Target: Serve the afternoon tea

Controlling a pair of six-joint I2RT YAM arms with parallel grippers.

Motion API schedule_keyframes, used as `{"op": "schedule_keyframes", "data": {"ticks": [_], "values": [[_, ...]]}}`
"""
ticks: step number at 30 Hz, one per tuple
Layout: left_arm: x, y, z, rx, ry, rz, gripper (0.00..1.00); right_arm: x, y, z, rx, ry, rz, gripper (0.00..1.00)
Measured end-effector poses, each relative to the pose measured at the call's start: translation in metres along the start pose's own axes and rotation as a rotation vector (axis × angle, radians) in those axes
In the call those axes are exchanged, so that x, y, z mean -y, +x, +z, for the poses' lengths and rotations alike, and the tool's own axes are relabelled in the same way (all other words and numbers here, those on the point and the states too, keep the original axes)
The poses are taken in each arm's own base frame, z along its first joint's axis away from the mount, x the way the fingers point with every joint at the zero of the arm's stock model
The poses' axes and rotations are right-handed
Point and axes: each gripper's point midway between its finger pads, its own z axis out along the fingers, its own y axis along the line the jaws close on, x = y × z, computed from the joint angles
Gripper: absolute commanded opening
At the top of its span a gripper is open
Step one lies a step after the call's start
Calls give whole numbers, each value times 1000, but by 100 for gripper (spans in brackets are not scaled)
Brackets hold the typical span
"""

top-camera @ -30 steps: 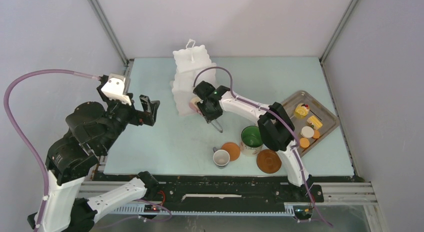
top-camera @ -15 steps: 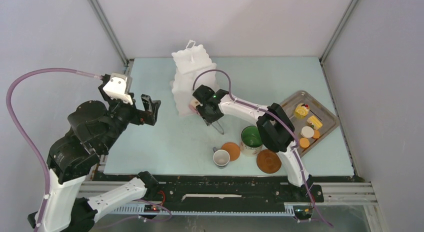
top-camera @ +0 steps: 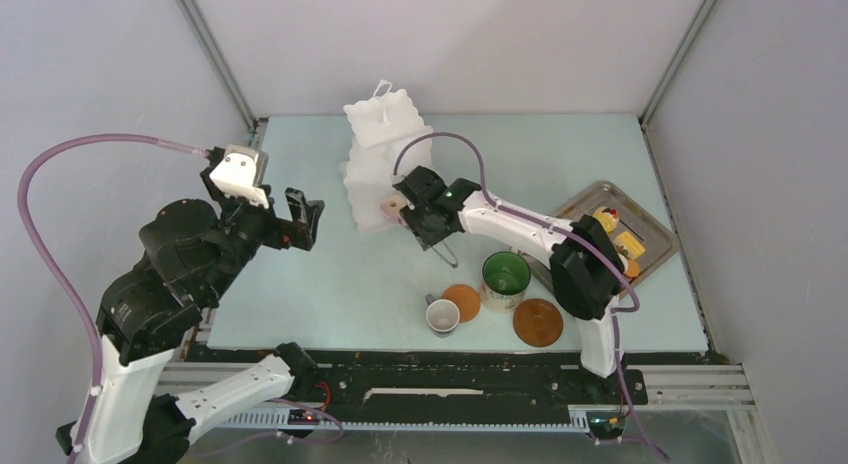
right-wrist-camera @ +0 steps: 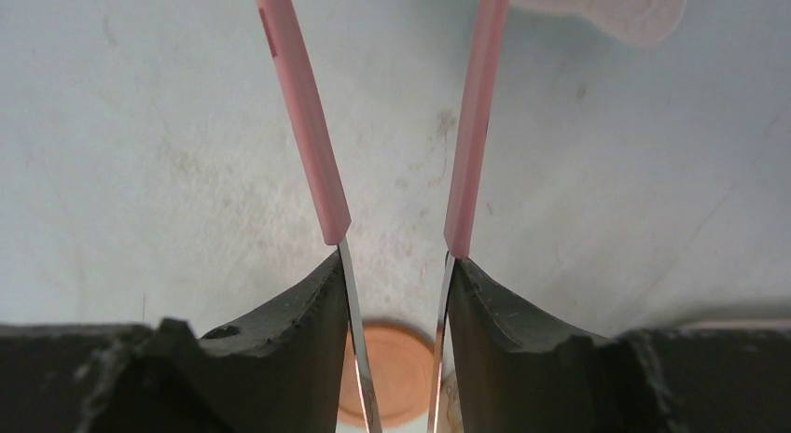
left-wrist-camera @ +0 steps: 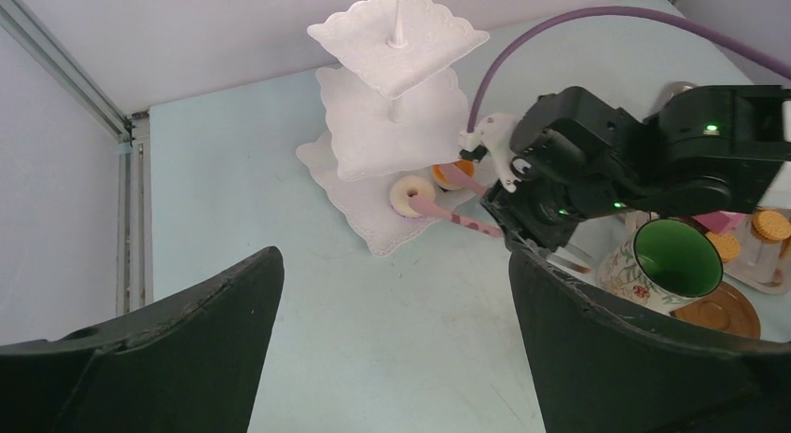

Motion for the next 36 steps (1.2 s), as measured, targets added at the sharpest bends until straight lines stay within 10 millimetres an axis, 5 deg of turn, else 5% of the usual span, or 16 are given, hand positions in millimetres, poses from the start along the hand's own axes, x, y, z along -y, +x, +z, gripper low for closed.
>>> {"op": "schedule_keyframes", "data": {"ticks": [9, 17, 20, 24, 29, 36], "values": [[5, 7, 7, -18, 15, 13, 98, -5, 51, -51, -20, -124, -100, 38], [10, 10, 15, -37, 24, 23, 98, 1, 30, -126, 159, -183, -135, 36], [11, 11, 18, -44, 26, 26, 98, 27, 21, -160, 237, -151, -63, 35], [15, 12, 20, -47, 37, 28, 98, 87, 25, -198, 326, -52, 135, 36], [18, 19, 28, -69, 42, 47, 98, 162, 84, -217, 294, 82, 478, 39], [22, 33, 39, -103, 47, 74, 98, 206, 160, -221, 180, 121, 928, 37]]}}
